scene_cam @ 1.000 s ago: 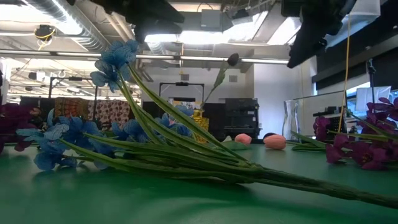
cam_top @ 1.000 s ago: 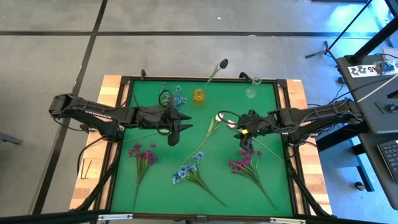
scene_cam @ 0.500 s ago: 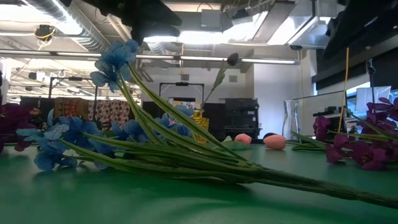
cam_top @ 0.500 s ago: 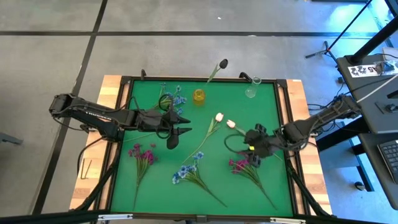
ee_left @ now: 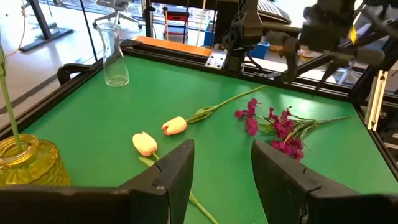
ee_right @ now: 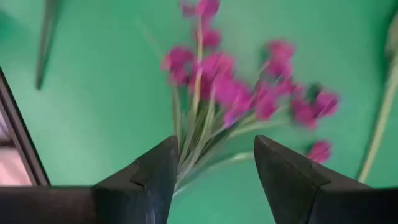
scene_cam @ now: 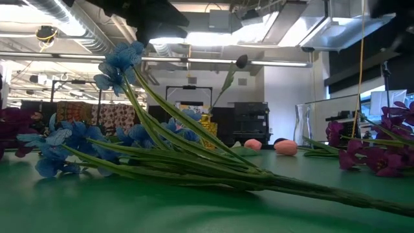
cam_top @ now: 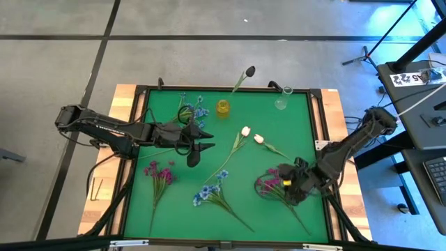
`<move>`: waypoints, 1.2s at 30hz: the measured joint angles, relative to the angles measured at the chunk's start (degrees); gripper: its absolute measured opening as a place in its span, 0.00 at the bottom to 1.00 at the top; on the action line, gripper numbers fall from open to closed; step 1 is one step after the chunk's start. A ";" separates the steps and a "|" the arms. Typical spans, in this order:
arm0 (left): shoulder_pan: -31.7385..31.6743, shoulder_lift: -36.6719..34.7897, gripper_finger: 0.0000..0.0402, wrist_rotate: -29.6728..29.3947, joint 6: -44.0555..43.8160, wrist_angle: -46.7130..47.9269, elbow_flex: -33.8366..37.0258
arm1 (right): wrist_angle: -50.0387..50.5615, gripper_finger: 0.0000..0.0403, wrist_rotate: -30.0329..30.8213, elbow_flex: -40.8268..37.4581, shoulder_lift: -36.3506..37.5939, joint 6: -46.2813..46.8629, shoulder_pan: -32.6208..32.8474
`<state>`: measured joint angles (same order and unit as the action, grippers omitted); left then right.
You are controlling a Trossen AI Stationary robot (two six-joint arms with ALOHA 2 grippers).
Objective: Sort flowers into vase by color
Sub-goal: Put the right purple flowers into the yellow vase
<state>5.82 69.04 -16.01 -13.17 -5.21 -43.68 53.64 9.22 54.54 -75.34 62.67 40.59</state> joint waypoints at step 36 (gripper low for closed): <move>-0.02 0.00 0.39 0.24 -1.49 0.00 0.00 | -17.26 0.52 -10.26 -8.28 -17.19 15.55 8.12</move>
<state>5.81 69.04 -15.77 -14.66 -5.22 -43.68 36.38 -1.04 46.26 -92.53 78.22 48.71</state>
